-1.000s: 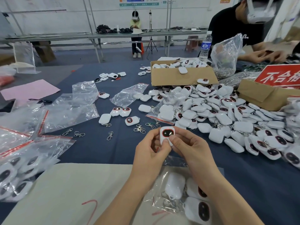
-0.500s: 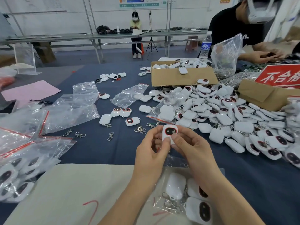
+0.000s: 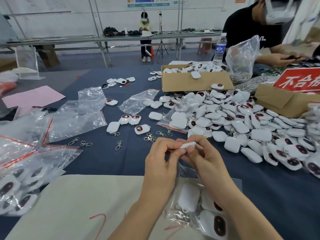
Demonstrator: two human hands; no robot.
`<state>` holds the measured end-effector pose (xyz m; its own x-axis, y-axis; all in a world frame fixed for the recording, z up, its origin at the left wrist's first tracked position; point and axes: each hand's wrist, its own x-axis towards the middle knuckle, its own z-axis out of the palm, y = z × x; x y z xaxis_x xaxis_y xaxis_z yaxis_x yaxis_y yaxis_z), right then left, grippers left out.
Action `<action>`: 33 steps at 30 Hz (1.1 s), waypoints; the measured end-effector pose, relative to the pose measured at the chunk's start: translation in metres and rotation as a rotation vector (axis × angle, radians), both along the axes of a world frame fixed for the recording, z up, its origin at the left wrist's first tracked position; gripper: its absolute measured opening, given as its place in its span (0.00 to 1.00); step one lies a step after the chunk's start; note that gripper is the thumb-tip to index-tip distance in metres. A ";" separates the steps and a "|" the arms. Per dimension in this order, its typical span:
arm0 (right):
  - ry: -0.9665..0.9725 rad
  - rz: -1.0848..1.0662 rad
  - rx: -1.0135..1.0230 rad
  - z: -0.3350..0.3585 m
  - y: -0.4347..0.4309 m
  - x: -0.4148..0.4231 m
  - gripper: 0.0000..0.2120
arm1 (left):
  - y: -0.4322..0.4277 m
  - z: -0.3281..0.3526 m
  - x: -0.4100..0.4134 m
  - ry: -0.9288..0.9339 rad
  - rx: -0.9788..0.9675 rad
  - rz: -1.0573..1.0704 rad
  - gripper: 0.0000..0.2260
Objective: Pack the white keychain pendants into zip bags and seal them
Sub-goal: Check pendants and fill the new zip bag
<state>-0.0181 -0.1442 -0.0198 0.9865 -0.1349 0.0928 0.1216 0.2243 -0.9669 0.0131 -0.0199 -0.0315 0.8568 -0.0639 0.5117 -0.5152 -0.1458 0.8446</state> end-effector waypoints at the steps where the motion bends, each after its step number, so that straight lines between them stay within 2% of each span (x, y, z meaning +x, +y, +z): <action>1: 0.015 0.019 0.043 0.001 0.000 0.000 0.11 | 0.000 0.001 0.000 0.005 -0.002 0.000 0.04; 3: 0.032 0.062 0.167 0.002 -0.001 0.001 0.12 | 0.000 0.002 -0.001 0.017 -0.002 -0.017 0.03; 7: 0.022 0.130 0.384 0.007 0.000 0.000 0.05 | 0.000 0.004 -0.002 0.089 -0.027 -0.107 0.06; 10: 0.048 0.064 0.372 0.008 0.004 0.000 0.06 | 0.001 0.006 -0.003 0.062 -0.003 -0.086 0.07; 13: 0.040 0.018 0.370 0.009 0.003 0.000 0.11 | 0.001 0.007 -0.005 0.065 -0.033 -0.094 0.06; 16: 0.050 0.005 0.314 0.010 0.000 0.001 0.20 | 0.000 0.008 -0.006 0.138 -0.060 -0.110 0.07; 20: 0.020 0.021 0.238 0.011 0.000 0.000 0.23 | 0.000 0.010 -0.006 0.228 -0.112 -0.108 0.13; 28: -0.055 -0.002 0.273 0.009 0.001 0.000 0.14 | 0.004 0.008 -0.006 0.172 -0.089 -0.083 0.12; 33: -0.060 -0.025 0.257 0.009 0.002 -0.001 0.12 | 0.004 0.007 -0.005 0.131 -0.081 -0.080 0.12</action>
<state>-0.0188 -0.1427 -0.0104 0.9764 -0.1858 0.1102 0.1852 0.4574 -0.8697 0.0082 -0.0156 -0.0243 0.9104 -0.0972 0.4021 -0.4071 -0.0371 0.9126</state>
